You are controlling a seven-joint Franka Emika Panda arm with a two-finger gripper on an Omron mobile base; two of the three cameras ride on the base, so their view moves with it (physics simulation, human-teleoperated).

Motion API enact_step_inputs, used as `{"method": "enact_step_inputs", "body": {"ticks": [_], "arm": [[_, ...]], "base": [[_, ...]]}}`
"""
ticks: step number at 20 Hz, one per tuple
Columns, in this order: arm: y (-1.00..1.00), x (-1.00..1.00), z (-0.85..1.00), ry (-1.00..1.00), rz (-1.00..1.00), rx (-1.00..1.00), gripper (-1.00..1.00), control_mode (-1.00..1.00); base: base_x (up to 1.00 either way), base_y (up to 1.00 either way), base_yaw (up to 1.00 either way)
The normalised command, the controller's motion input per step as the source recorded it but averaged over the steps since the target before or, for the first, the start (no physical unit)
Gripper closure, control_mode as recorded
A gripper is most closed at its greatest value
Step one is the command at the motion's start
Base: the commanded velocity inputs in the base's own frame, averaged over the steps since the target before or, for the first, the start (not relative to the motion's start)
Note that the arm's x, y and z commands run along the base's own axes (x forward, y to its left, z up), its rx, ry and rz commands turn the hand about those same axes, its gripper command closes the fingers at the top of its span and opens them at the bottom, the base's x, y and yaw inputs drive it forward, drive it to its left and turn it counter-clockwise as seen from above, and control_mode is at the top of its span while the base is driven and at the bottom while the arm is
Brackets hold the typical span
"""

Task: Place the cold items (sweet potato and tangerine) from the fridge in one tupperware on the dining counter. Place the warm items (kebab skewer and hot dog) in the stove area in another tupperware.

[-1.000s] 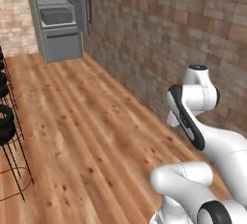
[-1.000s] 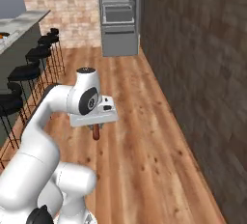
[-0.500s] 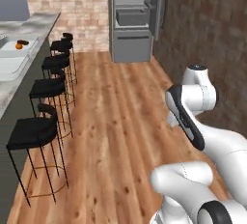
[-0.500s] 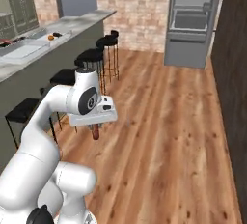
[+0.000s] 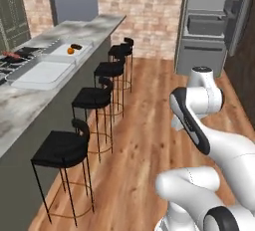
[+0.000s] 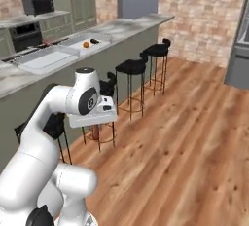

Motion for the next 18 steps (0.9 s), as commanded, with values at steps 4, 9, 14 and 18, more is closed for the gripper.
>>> {"method": "enact_step_inputs", "body": {"ticks": [4,9,14,18], "arm": [[0.00,0.00,0.00,0.00,0.00,0.00,1.00,1.00],[0.00,0.00,0.00,0.00,0.00,0.00,1.00,1.00],[0.00,0.00,0.00,0.00,0.00,0.00,1.00,1.00],[0.00,0.00,0.00,0.00,0.00,0.00,1.00,1.00]], "base": [[0.99,-0.58,0.53],[0.74,-0.60,0.59],[0.39,-0.69,0.62],[0.00,-0.53,0.77]]}}
